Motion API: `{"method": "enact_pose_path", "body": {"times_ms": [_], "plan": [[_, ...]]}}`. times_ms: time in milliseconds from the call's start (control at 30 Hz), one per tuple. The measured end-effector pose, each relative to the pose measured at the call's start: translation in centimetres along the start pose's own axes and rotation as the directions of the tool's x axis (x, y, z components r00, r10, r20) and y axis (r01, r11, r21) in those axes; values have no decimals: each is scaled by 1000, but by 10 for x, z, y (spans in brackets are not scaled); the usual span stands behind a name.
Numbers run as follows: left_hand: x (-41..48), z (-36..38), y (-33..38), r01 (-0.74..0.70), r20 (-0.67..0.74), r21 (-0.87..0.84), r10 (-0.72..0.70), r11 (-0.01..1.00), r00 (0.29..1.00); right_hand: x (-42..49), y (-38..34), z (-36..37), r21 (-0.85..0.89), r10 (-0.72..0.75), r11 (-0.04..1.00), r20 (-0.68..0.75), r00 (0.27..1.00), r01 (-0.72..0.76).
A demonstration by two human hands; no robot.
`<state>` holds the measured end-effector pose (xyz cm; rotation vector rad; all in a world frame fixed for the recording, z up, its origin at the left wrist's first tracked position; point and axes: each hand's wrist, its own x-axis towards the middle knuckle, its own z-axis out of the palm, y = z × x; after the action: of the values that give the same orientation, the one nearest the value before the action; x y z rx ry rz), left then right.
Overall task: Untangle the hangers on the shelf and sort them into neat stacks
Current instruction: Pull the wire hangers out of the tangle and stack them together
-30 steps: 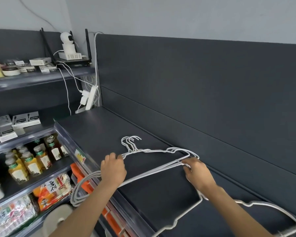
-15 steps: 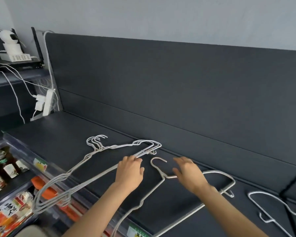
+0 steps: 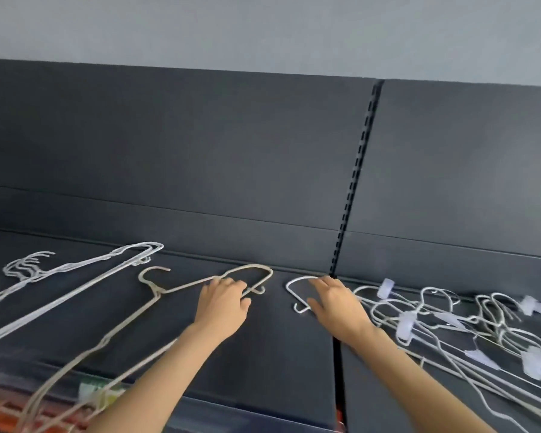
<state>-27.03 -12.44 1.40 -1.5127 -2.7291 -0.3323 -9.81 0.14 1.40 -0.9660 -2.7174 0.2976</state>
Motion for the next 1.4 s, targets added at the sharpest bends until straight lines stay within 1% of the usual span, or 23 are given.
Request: {"method": "enact_pose_path", "body": {"times_ms": [133, 233, 300, 433, 567, 667, 767, 833, 933, 1000, 1067, 1100, 1167, 1233, 1267, 1333, 1400], "plan": [[-15, 15, 81, -42, 17, -17, 43, 999, 999, -43, 73, -27, 26, 42, 999, 1, 999, -42], [-19, 23, 127, -66, 9, -17, 66, 998, 998, -72, 119, -46, 28, 64, 998, -20, 998, -63], [-22, 26, 154, -69, 27, -26, 70, 997, 997, -87, 146, -55, 34, 88, 996, -23, 996, -87], [-22, 35, 199, -111, 57, -59, 115, 992, 992, -112, 191, -70, 60, 141, 989, -50, 989, -138], [-13, 49, 223, -164, 78, -86, 170, 983, 982, -135, 223, -73, 87, 223, 972, -53, 973, -218], [-2, 63, 235, -186, 94, -148, 201, 971, 975, -153, 233, -66, 81, 251, 966, -45, 967, -246], [16, 79, 241, -167, 106, -181, 188, 969, 976, -164, 228, -56, 88, 251, 965, -47, 967, -246], [27, 87, 239, -158, 135, -153, 179, 976, 975, -166, 221, -48, 77, 241, 969, -67, 968, -236], [38, 98, 237, -178, 162, -69, 187, 982, 969, -162, 207, -35, 30, 238, 971, -10, 971, -238], [42, 102, 238, -188, 119, -4, 187, 982, 975, -157, 203, -26, 15, 233, 972, 13, 972, -233], [47, 102, 237, -171, 84, 20, 168, 985, 982, -151, 203, -27, -36, 240, 970, 5, 971, -239], [49, 100, 236, -163, 75, 9, 162, 987, 984, -147, 206, -29, -13, 286, 958, -14, 958, -286], [52, 93, 237, -185, 29, -59, 187, 981, 982, -144, 215, -36, 100, 361, 929, -16, 933, -357], [53, 83, 242, -229, -51, -162, 224, 960, 973, -142, 228, -47, 182, 397, 906, -51, 916, -382], [52, 77, 245, -253, -76, -205, 242, 946, 967, -141, 234, -52, 228, 394, 900, -58, 917, -372], [52, 69, 250, -312, -104, -256, 294, 915, 950, -142, 245, -65, 309, 395, 880, -53, 917, -361], [53, 64, 254, -354, -122, -303, 332, 885, 935, -145, 258, -76, 350, 433, 853, -60, 900, -387]]}}
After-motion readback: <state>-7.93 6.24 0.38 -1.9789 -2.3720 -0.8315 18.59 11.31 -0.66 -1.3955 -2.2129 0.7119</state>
